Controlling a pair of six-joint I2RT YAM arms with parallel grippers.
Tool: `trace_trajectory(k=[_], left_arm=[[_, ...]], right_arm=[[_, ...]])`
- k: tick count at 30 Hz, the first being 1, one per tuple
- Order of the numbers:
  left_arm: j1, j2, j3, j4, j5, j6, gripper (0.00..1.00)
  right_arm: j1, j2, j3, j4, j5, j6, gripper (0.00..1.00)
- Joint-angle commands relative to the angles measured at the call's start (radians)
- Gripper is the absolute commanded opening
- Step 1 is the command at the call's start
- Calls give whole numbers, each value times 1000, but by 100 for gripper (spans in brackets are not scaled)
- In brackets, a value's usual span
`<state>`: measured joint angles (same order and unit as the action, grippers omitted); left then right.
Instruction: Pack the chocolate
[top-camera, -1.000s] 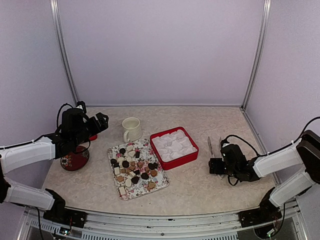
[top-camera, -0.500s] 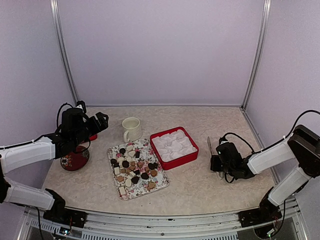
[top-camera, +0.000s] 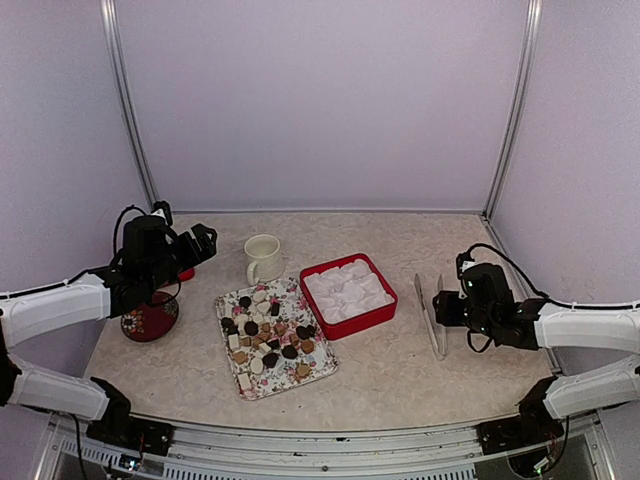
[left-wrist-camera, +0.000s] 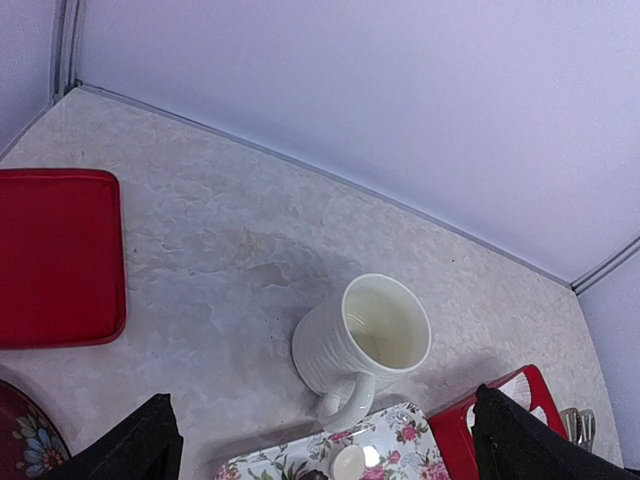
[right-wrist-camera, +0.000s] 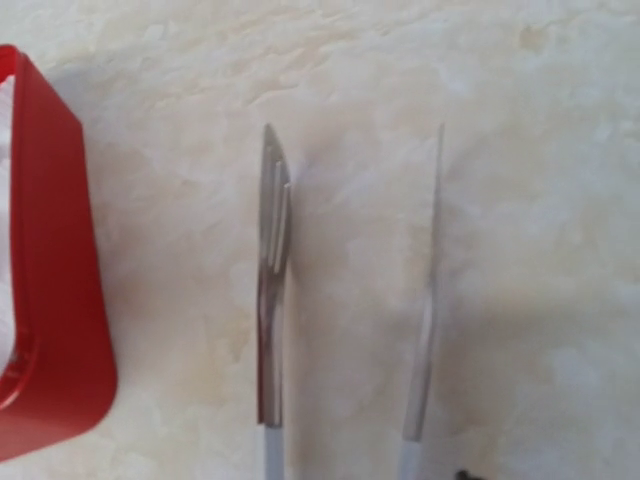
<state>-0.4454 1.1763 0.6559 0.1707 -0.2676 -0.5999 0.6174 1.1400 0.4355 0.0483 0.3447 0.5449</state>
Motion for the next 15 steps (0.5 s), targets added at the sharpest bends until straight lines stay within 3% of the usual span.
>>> trace_trajectory(k=[1,6,15], left_arm=[[-3,-5,-20,32,6,9,99],[-3,1,-27,56,26,2,99],[-6,4,-26,55,19,1,99]], right_arm=[[-14,-21,0,-83,-28,16,66],[-6,49,-58,12,-63,75,91],[28,266,30,-23,39,104,89]])
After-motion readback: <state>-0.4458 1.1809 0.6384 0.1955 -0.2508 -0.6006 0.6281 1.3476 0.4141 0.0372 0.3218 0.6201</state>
